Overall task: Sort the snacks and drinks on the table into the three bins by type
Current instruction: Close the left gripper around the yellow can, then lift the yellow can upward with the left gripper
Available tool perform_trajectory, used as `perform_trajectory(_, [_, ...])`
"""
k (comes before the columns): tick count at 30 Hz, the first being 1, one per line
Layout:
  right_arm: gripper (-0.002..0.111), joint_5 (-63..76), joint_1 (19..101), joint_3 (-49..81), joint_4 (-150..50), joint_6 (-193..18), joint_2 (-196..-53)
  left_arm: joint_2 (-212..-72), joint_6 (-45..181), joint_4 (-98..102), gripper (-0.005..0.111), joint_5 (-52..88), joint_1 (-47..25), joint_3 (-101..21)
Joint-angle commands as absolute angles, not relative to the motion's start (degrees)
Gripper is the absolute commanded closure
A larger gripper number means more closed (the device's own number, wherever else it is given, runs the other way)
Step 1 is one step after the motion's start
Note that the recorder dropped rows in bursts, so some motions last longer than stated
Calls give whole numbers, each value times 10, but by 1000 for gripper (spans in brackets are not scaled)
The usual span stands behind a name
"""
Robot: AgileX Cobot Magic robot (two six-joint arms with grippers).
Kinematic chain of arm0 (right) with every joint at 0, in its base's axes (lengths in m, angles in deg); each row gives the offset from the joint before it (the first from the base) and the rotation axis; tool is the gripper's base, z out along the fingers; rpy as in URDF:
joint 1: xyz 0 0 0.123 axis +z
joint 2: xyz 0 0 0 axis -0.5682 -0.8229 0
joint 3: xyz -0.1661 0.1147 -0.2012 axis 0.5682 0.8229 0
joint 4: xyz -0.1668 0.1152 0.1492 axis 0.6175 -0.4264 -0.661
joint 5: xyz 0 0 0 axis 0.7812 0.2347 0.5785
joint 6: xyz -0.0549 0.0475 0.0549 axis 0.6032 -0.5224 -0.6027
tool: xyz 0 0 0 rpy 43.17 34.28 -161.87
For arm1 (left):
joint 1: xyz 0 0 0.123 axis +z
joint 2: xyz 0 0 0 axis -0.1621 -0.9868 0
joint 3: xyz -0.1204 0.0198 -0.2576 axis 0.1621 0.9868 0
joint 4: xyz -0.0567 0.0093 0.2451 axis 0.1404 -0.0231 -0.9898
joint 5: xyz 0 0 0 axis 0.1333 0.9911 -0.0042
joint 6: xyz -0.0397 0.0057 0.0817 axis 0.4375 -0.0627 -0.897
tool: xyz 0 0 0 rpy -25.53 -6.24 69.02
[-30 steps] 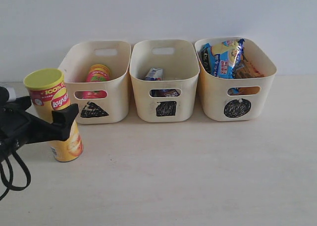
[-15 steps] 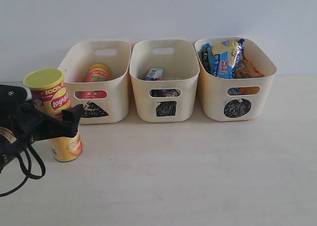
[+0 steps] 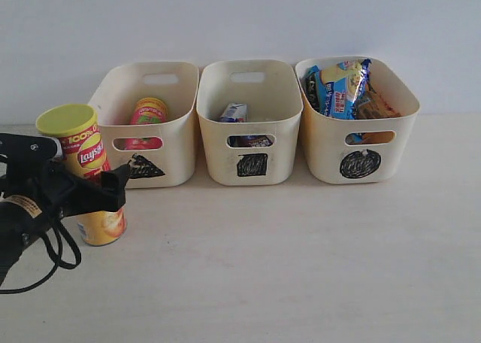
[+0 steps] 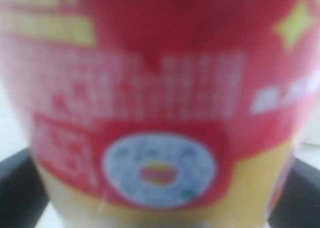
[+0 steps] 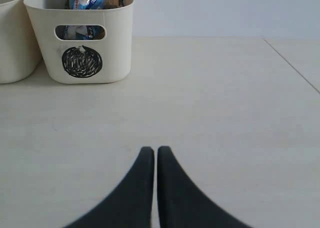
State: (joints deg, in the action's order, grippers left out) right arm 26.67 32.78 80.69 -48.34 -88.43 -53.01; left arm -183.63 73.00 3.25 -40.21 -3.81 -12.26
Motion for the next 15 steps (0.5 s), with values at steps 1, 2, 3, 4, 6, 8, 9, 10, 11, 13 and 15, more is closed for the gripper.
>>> perform_trajectory(1, [108,260,324,809,-484,-884,-527,-1848,726,41,37,-404,-38,-133])
perform_trajectory(2, [108,260,324,809,-484,-884,-527,-1851,726,41,43,-404,-38,-135])
perform_trajectory(3, [108,260,324,809,-484,-884,-527,-1851,726,41,48,-403,-38,-136])
perform_trajectory(4, [108,260,324,809,-484,-884,-527,-1851,726,41,56,-402,-38,-137])
perform_trajectory(6, [108,260,324,809,-484,-884,-527,-1851,726,41,70,-402,-38,-137])
perform_trajectory(8, [108,260,324,809,-484,-884,-527,-1851,726,43,88,-402,-38,-137])
perform_trajectory(9, [108,260,324,809,-484,-884,-527,-1851,726,44,96,-402,-38,-137])
perform_trajectory(10, [108,260,324,809,-484,-884,-527,-1851,724,45,102,-402,-38,-136])
perform_trajectory(11, [108,260,324,809,-484,-884,-527,-1851,724,47,102,-402,-38,-135])
perform_trajectory(13, [108,260,324,809,-484,-884,-527,-1851,724,55,102,-403,-38,-131])
perform_trajectory(15, [108,260,324,809,-484,-884,-527,-1848,724,65,102,-404,-38,-126])
